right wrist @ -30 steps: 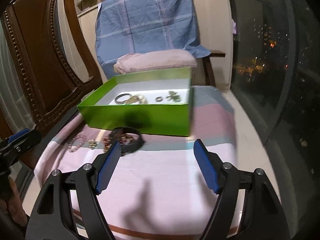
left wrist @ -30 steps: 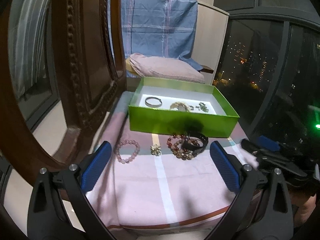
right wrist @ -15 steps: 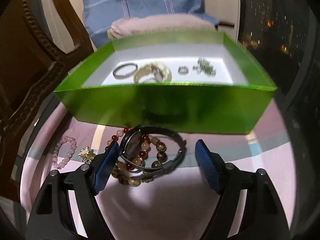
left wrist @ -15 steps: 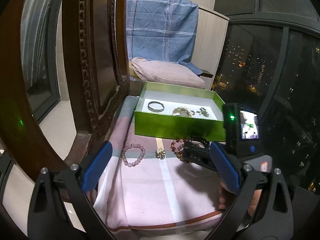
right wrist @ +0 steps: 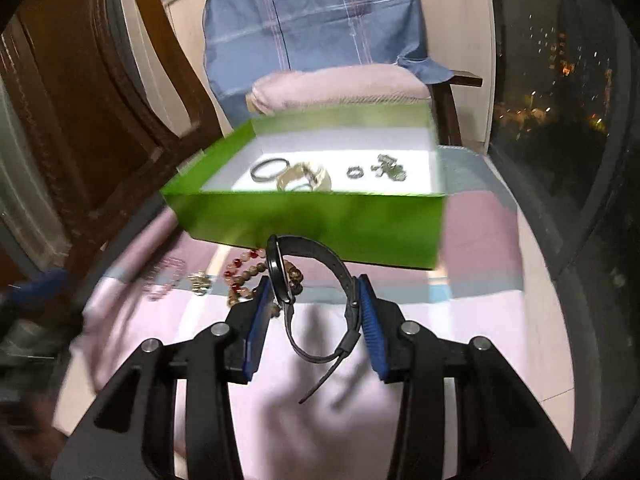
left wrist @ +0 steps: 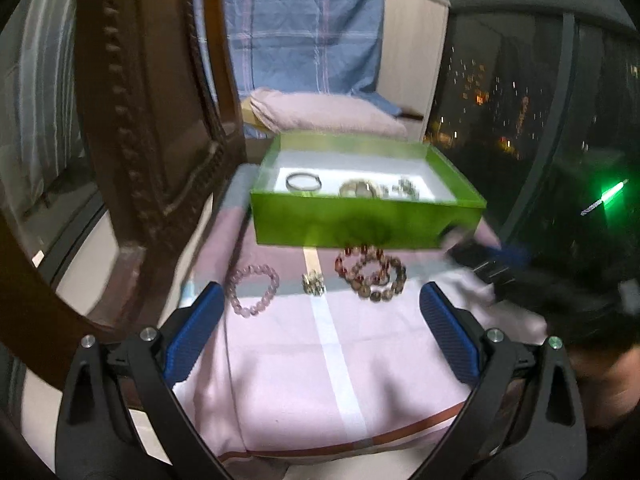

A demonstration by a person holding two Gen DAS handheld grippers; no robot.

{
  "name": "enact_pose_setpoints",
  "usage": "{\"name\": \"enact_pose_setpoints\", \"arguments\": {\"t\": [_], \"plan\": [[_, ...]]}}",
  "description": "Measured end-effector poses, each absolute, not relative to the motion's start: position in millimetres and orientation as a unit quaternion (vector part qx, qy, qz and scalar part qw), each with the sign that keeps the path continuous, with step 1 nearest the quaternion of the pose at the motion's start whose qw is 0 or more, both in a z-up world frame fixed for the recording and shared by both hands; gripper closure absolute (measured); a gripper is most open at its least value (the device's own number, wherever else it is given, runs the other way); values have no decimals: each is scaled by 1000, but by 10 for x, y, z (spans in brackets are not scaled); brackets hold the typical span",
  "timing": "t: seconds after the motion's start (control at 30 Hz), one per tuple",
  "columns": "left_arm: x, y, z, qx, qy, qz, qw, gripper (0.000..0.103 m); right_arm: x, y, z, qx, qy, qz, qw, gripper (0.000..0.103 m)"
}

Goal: Organize jewelry
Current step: 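Grasp the gold flower brooch with the left gripper while the right holds the black bracelet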

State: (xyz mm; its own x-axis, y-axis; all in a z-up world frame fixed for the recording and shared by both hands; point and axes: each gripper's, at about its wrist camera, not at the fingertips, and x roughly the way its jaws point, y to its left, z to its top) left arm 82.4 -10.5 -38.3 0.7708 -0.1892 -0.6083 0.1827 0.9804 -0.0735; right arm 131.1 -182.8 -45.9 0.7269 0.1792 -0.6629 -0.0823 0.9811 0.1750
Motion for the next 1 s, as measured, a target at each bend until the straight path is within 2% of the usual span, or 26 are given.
{"name": "enact_pose_setpoints", "arguments": {"t": [0.1,0.13,0.17,0.23,0.4,0.6,0.63,0.67,0.7,0.83,1.0], "plan": [[932,-208,-501,1,336,-97,937,8,1100,-1956,-308,81,348,84,930,57],[971,-223,-532,-3,341,-98,935,15,1038,-2007,-299,88,348,89,929,56],[1025,-235,-572,-11,347,-102,932,27,1000,-2059,-317,97,349,92,927,56],[1171,-238,-703,-28,373,-100,922,40,988,-2152,-383,123,360,92,920,55],[1406,-261,-963,-30,409,-67,910,51,1029,-2175,-403,124,367,105,916,55],[1625,-308,-1092,-17,415,-45,909,62,1019,-2178,-389,124,363,113,916,55],[1656,-310,-1094,-13,414,-42,909,67,1023,-2187,-390,125,363,114,916,55],[1691,-308,-1094,-12,412,-39,910,78,1019,-2198,-387,125,363,114,916,55],[1729,-282,-1093,-17,412,-37,910,81,1012,-2209,-382,126,361,113,917,55],[1676,-180,-991,-40,411,-34,910,82,998,-2235,-351,121,352,108,922,55],[1114,-20,-336,-53,329,-66,940,82,920,-2246,-222,112,330,101,932,55]]}}
